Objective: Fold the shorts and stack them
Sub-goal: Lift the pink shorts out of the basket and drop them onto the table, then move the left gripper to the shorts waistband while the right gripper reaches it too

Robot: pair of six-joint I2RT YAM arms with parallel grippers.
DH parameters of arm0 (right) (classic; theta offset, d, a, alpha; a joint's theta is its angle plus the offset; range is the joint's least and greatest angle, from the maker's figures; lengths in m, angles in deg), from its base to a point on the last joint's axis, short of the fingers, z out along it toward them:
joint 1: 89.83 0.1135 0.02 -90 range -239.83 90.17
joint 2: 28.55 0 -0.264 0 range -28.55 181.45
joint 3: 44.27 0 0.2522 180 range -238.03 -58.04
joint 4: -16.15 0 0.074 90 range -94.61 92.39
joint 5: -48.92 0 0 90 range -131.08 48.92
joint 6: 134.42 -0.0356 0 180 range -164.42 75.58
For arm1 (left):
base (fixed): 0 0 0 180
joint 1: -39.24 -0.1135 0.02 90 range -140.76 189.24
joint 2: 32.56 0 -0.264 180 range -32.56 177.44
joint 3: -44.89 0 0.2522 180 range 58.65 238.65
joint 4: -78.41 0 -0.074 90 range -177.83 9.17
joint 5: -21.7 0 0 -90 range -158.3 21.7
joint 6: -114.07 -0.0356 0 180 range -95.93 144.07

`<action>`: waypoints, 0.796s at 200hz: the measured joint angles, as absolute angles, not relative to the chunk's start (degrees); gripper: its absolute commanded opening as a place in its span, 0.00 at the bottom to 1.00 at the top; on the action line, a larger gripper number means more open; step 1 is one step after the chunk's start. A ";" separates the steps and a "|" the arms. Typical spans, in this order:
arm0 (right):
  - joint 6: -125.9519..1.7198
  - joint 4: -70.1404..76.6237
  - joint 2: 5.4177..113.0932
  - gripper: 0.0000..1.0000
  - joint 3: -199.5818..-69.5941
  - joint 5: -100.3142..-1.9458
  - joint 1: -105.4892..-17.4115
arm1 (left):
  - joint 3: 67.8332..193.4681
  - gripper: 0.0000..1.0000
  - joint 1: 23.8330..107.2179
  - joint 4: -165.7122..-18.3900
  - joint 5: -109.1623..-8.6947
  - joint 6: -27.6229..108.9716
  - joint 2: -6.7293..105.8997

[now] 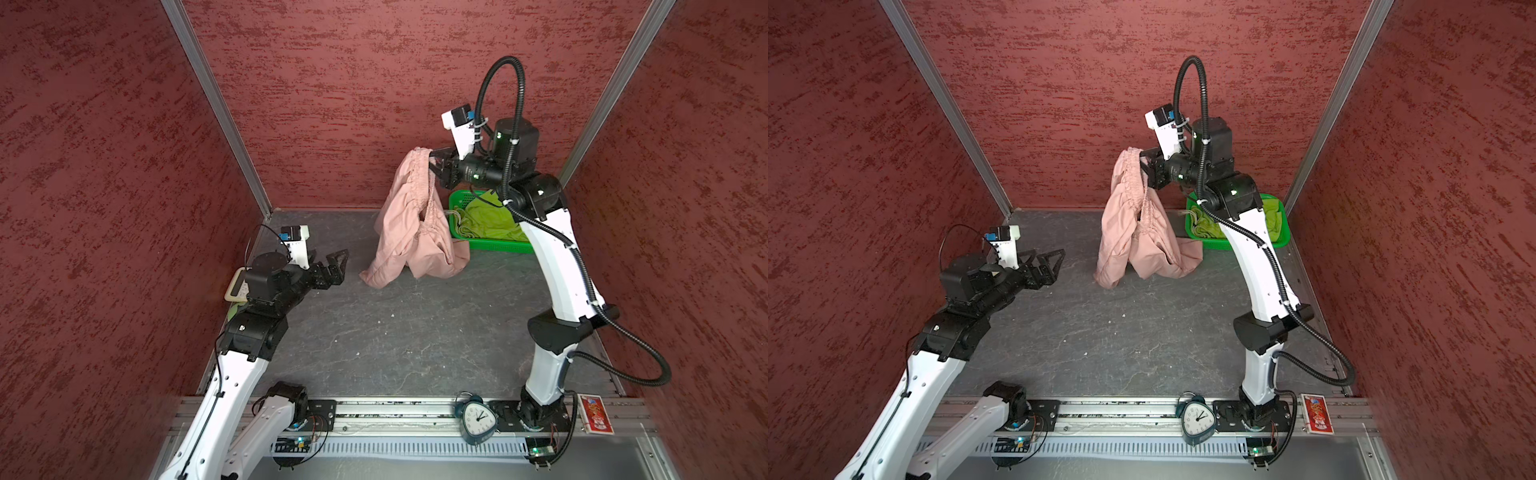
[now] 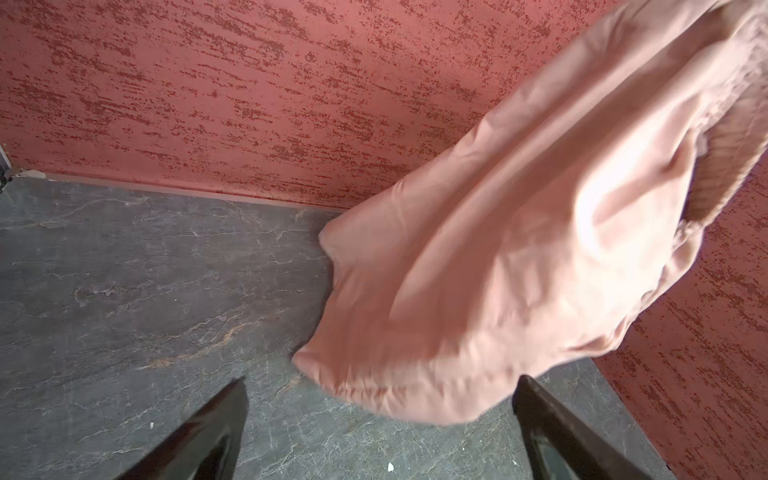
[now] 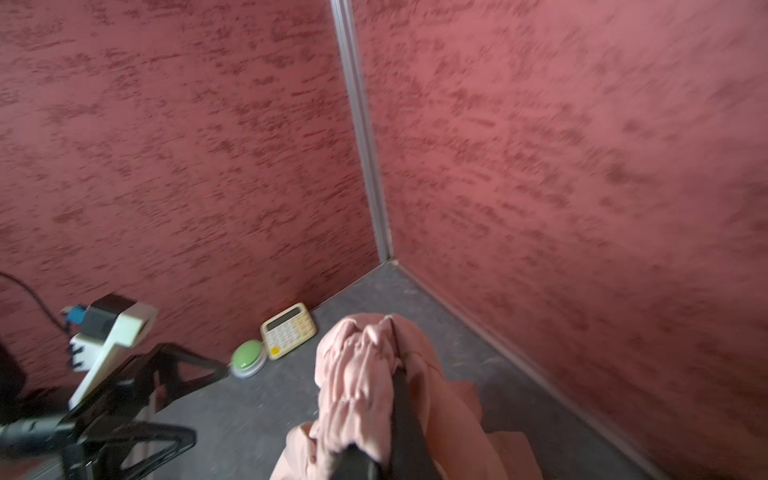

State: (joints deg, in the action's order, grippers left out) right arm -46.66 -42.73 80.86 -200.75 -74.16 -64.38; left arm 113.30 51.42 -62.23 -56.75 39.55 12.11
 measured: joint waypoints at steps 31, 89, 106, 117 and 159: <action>-46.77 -45.49 83.20 0.02 -190.46 -75.69 -63.77 | 112.87 0.99 51.42 -61.68 -56.07 38.90 12.94; -46.57 -51.39 100.16 0.53 -189.65 -64.50 -64.99 | 112.21 0.99 53.61 -61.64 -52.51 38.09 20.48; -45.96 -53.18 103.61 0.62 -191.48 -60.41 -65.76 | 112.10 0.99 56.23 -61.53 -52.11 37.08 23.39; -46.15 -53.86 103.31 0.66 -190.30 -58.14 -66.11 | 112.10 0.99 58.31 -61.40 -52.42 36.27 25.31; -46.22 -45.62 83.00 0.77 -163.51 -49.66 -66.35 | 112.12 0.99 66.59 -61.53 -55.35 31.95 32.48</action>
State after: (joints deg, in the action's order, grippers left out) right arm -46.22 -45.62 83.00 -163.51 -49.66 -66.35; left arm 112.12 66.59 -61.53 -55.35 31.95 32.48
